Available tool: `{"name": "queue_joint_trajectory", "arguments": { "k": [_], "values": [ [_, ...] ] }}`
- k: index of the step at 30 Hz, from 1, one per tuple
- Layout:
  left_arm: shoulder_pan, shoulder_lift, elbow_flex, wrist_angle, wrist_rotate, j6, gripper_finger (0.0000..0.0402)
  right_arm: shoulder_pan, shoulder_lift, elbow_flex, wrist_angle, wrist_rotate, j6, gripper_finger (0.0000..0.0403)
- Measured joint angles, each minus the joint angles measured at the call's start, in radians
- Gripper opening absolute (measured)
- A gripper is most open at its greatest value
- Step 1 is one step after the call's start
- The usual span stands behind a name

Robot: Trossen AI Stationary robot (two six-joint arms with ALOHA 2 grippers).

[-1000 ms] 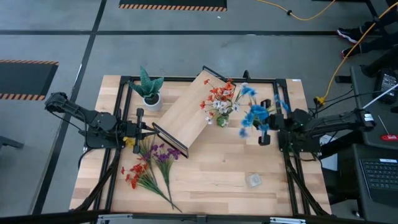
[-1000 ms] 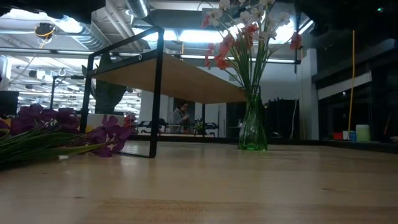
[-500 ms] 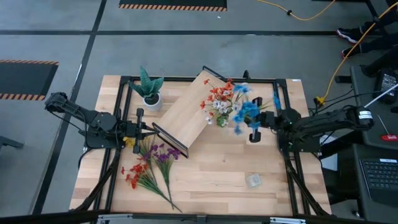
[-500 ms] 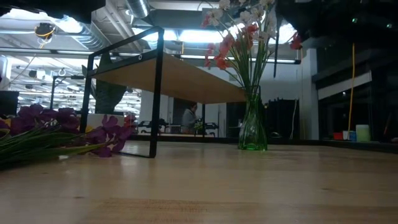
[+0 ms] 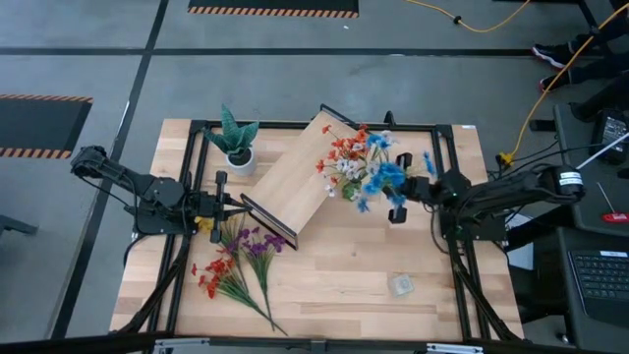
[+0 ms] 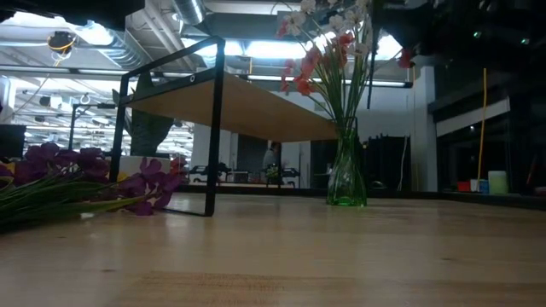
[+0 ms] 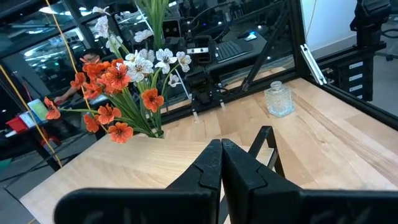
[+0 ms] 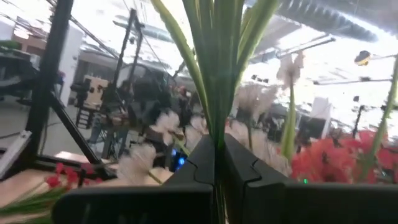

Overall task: Pick and place flowers into a vace then onto a shelf
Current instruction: Put the blue flowers into the green vase

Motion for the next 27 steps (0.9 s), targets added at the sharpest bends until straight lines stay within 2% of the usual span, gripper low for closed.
{"name": "queue_joint_trajectory", "arguments": {
  "k": [11,27],
  "values": [
    [0.000,0.000,0.000,0.000,0.000,0.001,0.0004,-0.093,0.182,0.076,0.048,-0.014,0.044,0.0004],
    [0.000,0.000,0.000,0.000,-0.001,-0.017,0.0004,-0.093,0.231,0.076,0.121,-0.023,0.018,0.0004]
  ]
}}
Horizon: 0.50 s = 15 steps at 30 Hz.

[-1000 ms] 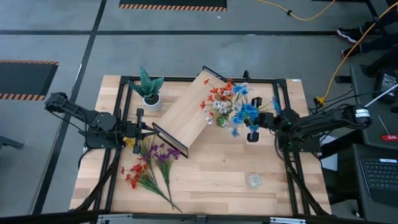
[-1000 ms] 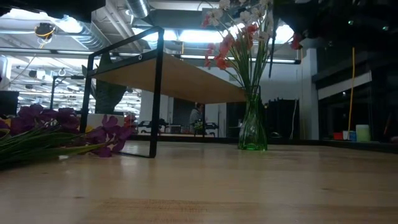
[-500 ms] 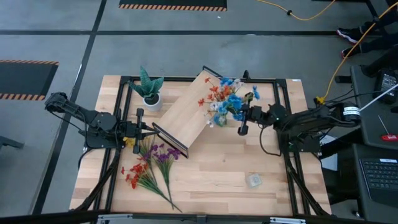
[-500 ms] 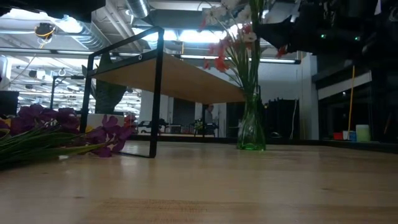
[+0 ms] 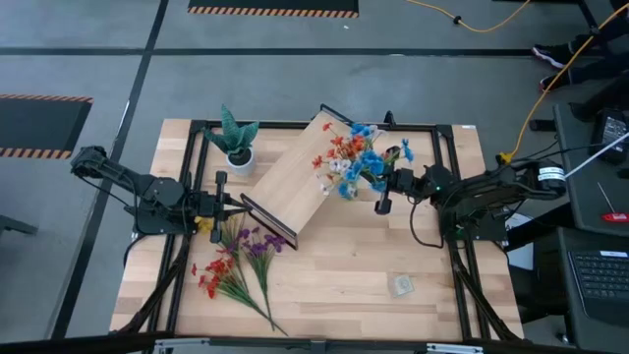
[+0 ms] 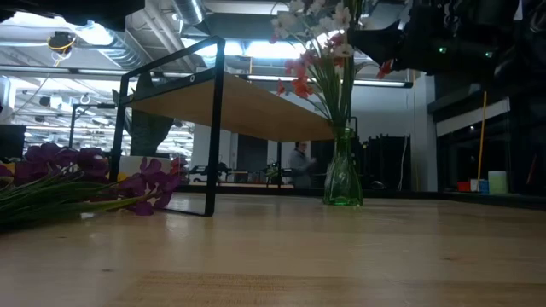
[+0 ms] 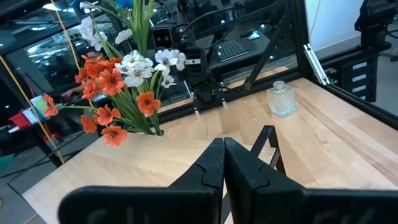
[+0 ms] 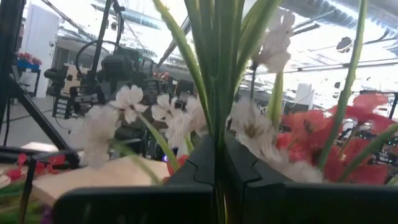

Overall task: Pick and place flowers into a vace then onto a shelf
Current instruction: Put the blue flowers into the green vase

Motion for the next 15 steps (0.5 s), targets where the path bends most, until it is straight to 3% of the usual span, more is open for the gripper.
{"name": "queue_joint_trajectory", "arguments": {
  "k": [15],
  "values": [
    [0.000,0.000,0.000,0.000,0.000,0.000,0.0004,0.000,0.199,0.000,0.190,0.000,-0.051,0.0004]
  ]
}}
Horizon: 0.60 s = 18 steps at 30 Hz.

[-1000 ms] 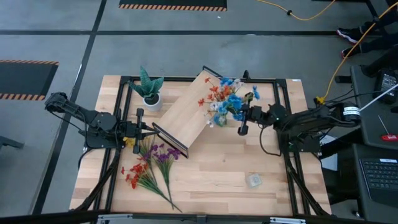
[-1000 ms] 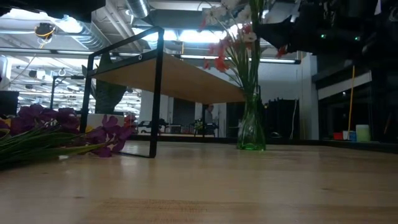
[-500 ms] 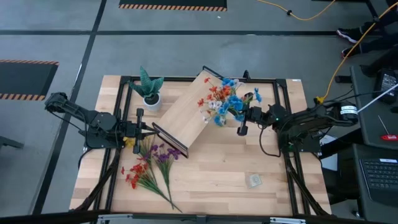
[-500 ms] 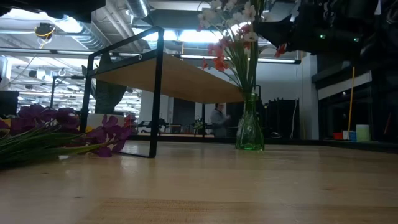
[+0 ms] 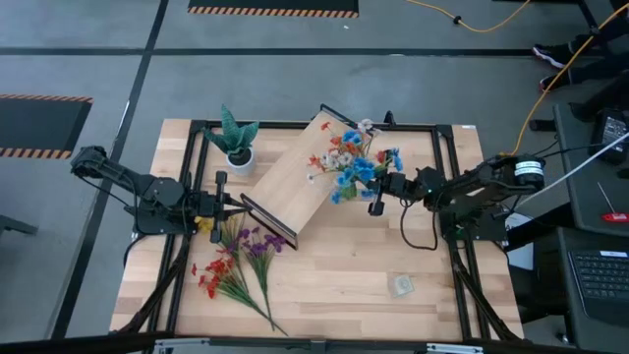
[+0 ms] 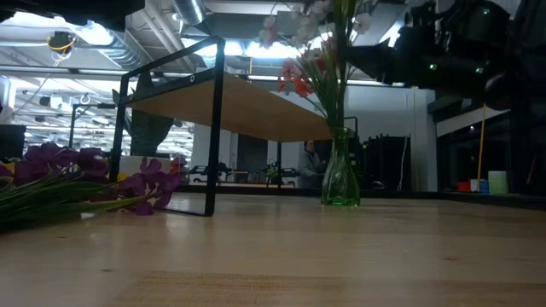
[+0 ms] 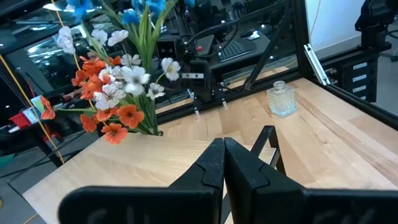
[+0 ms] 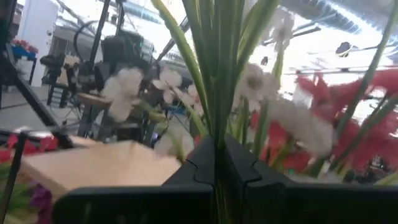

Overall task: Pick and place flowers into a vace then onto a shelf
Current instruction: Put the blue flowers into the green vase

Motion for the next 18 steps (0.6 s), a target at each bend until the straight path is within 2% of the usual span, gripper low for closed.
{"name": "queue_joint_trajectory", "arguments": {
  "k": [11,18],
  "values": [
    [0.000,0.000,0.000,0.000,0.000,0.000,0.0004,0.000,0.031,-0.002,0.011,0.002,-0.012,0.0004],
    [0.000,0.000,0.000,0.000,0.000,-0.004,0.0004,0.000,0.031,-0.002,-0.043,0.050,-0.025,0.0004]
  ]
}}
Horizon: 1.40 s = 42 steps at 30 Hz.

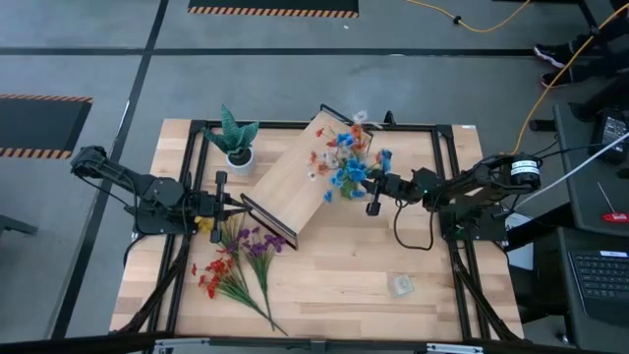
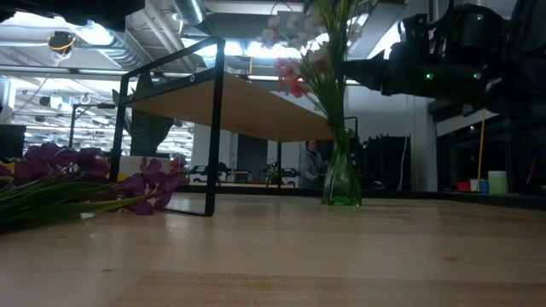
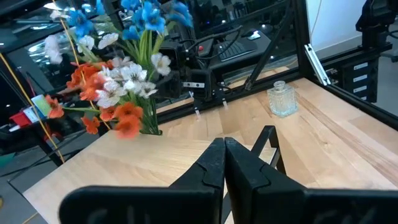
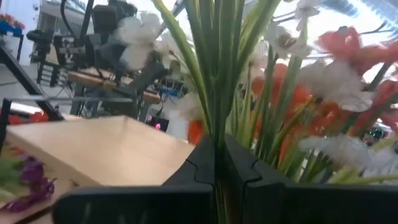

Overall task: Pick and place flowers into a vace then onto a shelf
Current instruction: Put the blue flowers into the green vase

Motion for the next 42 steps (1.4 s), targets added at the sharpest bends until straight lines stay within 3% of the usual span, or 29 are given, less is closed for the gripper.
{"name": "queue_joint_trajectory", "arguments": {
  "k": [20,27,42],
  "values": [
    [0.000,0.000,0.000,-0.005,0.001,-0.051,0.0004,0.000,-0.003,-0.001,-0.073,0.052,-0.004,0.0004],
    [0.000,0.000,0.000,-0.005,0.001,-0.051,0.0004,0.000,-0.001,-0.083,-0.047,0.111,0.037,0.0004],
    [0.000,0.000,0.000,-0.003,0.000,-0.050,0.0004,0.000,-0.001,-0.164,0.030,0.111,0.083,0.0007]
  ]
}}
